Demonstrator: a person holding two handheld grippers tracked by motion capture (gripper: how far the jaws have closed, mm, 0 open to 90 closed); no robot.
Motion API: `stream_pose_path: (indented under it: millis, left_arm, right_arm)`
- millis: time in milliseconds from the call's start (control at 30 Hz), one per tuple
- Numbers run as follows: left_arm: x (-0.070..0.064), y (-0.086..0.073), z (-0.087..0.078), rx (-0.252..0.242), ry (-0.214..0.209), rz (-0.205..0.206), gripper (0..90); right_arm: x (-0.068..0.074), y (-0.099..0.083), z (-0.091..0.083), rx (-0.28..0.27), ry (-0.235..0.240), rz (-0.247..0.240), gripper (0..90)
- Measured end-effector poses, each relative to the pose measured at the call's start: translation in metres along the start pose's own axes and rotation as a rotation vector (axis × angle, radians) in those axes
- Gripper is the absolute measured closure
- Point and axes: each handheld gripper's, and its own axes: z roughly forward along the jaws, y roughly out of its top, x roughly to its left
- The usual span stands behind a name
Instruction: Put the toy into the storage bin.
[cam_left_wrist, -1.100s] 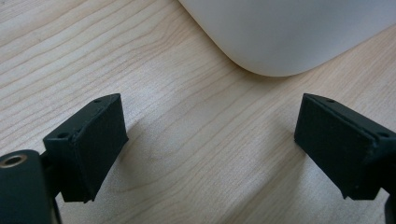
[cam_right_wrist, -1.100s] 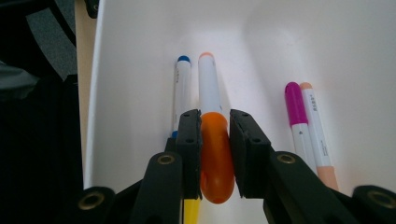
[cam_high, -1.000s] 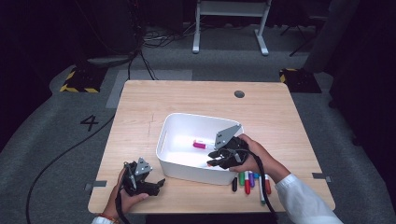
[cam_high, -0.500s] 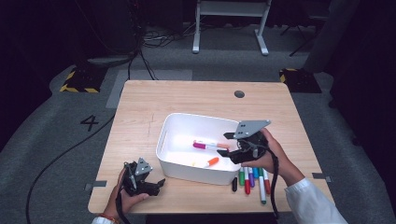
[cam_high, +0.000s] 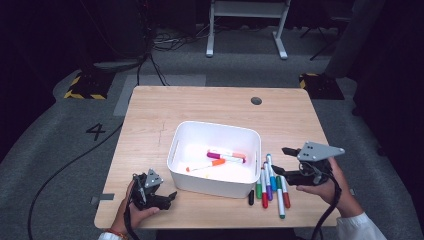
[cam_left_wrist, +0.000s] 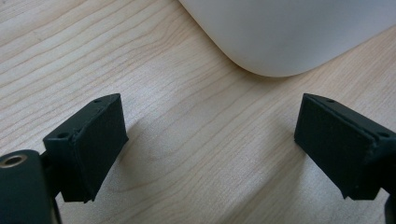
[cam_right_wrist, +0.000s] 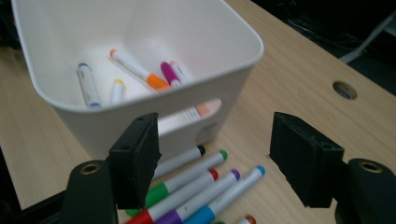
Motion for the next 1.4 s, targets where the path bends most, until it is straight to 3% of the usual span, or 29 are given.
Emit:
stream_pose_path:
  millis: [233,467,1000,1233,1400]
  left_arm:
    - [0.000,0.000,0.000,0.001,-0.001,-0.001,9.2]
    - [0.000,0.000,0.000,0.000,-0.001,-0.003,9.2]
    - [0.000,0.000,0.000,0.001,-0.002,-0.002,9.2]
    - [0.000,0.000,0.000,0.001,-0.002,-0.001,9.2]
    - [0.000,0.000,0.000,0.001,-0.003,-0.001,9.2]
  right_arm:
    - [-0.004,-0.066,0.002,0.070,-0.020,0.104,33.2]
    - [-0.002,-0.104,0.013,0.125,-0.005,0.174,32.9]
    - [0.000,-0.130,0.033,0.213,-0.003,0.213,33.8]
    - [-0.016,-0.148,0.022,0.190,-0.068,0.314,53.5]
    - [-0.026,-0.156,0.015,0.184,-0.146,0.318,68.0]
